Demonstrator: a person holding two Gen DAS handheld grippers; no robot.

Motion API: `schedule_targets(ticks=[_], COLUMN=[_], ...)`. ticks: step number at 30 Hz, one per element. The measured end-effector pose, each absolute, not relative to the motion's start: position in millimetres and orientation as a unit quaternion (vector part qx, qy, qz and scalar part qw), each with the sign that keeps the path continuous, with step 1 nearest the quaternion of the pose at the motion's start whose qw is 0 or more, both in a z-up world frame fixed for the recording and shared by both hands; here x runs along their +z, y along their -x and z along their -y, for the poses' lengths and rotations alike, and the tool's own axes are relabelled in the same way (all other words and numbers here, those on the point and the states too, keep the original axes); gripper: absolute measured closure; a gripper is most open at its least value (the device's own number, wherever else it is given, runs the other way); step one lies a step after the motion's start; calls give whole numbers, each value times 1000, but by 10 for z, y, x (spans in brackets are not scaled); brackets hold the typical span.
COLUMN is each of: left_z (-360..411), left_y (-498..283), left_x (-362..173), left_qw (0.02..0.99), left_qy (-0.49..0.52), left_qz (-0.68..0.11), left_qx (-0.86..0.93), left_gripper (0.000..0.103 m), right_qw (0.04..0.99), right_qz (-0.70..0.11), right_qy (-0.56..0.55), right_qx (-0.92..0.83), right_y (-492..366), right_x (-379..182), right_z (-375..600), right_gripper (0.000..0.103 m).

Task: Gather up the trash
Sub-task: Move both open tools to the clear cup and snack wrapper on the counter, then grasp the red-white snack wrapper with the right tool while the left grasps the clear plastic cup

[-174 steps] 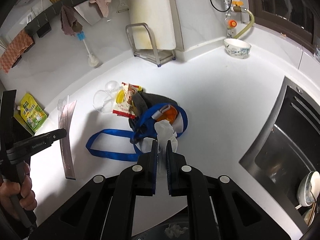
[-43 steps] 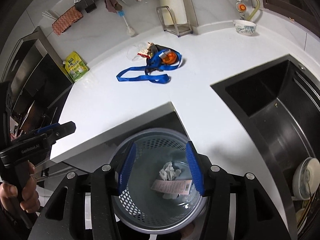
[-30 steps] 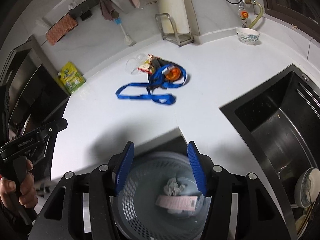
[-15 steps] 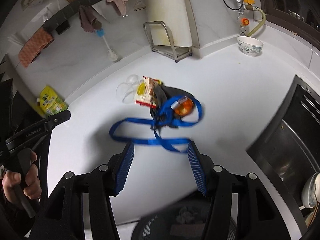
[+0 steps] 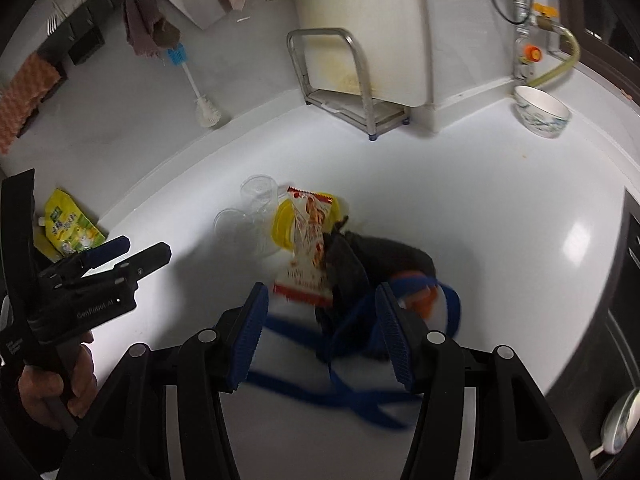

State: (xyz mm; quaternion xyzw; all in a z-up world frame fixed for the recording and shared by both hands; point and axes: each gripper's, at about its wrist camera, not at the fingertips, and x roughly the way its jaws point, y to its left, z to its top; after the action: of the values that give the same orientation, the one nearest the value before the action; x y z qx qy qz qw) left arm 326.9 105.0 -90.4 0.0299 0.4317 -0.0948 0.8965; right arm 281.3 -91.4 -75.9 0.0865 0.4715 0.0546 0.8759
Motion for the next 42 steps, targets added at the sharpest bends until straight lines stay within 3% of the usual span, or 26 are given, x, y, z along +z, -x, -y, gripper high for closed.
schedule_targets(ticks=[21, 29, 34, 42], left_z=[-958, -976, -985, -966], left_y=[-3665, -3694, -3685, -3715], left_x=[-1310, -1339, -1352, -1372], left_qw=[886, 884, 883, 884], left_qy=[-40, -36, -35, -31], left_qz=[-445, -450, -451, -450], left_qx=[-123, -121, -120, -122], left_gripper=[23, 23, 23, 23], right_qw=[860, 856, 854, 864], right_qz=[-504, -509, -512, -495], right_qy=[-18, 6, 25, -32], right_qx=[81, 88, 89, 90], right_y=[-3639, -3719, -3737, -3632], right_x=[-1158, -1220, -1257, -1114], right_z=[688, 593, 562, 713], right_gripper=[50, 61, 83, 87])
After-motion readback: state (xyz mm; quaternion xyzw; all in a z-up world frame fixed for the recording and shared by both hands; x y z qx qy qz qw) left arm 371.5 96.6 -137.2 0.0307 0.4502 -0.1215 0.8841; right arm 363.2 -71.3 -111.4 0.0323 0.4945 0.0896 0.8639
